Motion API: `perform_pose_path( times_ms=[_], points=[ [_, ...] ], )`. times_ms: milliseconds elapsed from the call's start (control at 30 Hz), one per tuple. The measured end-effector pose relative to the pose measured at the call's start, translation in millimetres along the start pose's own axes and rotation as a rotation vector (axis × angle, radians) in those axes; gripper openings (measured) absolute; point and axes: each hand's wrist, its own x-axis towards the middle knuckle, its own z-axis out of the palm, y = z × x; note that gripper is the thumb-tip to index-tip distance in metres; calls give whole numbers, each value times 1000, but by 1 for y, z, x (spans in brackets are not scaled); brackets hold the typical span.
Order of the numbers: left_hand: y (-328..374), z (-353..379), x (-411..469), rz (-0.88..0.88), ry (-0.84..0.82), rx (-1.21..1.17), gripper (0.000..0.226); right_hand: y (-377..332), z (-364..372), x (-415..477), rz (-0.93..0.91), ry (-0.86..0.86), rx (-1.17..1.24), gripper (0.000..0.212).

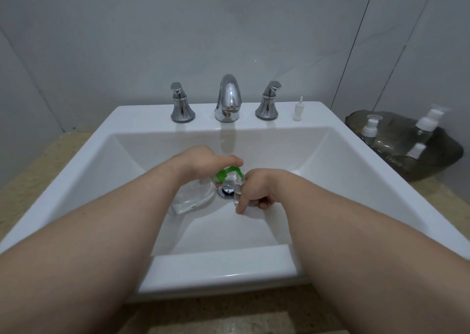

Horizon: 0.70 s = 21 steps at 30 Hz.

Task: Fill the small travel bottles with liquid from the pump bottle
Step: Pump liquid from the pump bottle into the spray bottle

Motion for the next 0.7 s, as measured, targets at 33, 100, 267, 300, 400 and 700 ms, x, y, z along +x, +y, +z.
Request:
perform_pose_path(
  times_ms=[33, 100, 267, 300, 400, 700],
  points=[
    [0, 0, 0, -1, 2, -2, 71, 0, 0, 0, -1, 1, 3, 36],
    [0, 0, 0, -1, 6, 0, 71, 1, 0, 1, -6, 4, 12, 33],
    [2, 0, 1, 5, 5, -2, 67, 1, 0, 1, -12, 11, 0, 34],
    [2, 0, 0, 2, 6, -1, 68, 1, 0, 1, -11, 13, 1, 35],
    [1, 0, 1, -2, 2, -6, 69, 1, 1, 1, -4, 12, 2, 40],
    [2, 2, 2, 6, 11, -16, 64, 2, 0, 0, -7, 8, 9, 41]
  ],
)
